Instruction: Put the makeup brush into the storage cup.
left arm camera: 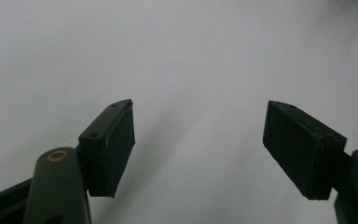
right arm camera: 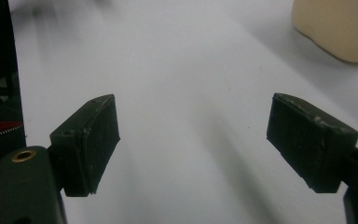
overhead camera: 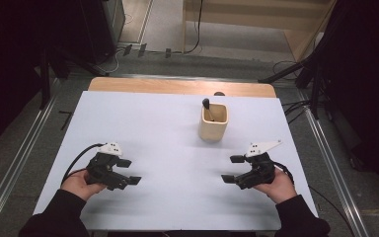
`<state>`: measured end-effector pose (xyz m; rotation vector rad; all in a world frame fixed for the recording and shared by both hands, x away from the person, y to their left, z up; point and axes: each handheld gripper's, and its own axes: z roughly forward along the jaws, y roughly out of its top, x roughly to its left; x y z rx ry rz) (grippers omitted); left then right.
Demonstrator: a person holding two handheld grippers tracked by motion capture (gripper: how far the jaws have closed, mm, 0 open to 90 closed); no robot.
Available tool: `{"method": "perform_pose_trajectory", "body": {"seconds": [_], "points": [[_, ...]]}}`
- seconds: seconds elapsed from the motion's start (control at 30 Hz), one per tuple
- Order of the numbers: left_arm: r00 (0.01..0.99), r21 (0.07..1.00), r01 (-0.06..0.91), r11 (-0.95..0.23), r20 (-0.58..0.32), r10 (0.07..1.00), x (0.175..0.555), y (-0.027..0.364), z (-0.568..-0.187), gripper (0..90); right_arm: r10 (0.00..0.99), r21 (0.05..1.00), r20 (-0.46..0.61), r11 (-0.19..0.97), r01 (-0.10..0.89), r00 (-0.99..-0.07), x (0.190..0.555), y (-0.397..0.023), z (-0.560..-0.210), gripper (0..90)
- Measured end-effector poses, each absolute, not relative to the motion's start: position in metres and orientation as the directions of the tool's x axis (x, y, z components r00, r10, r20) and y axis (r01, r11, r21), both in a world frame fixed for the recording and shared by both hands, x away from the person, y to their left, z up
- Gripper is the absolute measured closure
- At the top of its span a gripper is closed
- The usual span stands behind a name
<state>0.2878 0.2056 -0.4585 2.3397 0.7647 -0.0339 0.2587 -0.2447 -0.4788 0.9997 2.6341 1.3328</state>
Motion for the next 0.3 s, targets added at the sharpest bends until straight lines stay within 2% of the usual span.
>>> {"method": "perform_pose_trajectory", "body": {"seconds": [0.3], "points": [[0.827,0.589,0.535,-0.606,-0.219,0.518,0.2882,0.2061,-0.4586,25.8,0.559,0.729,0.252,0.428,0.535,-0.790,0.2591,-0.2450,-0.4791,17.6]]}}
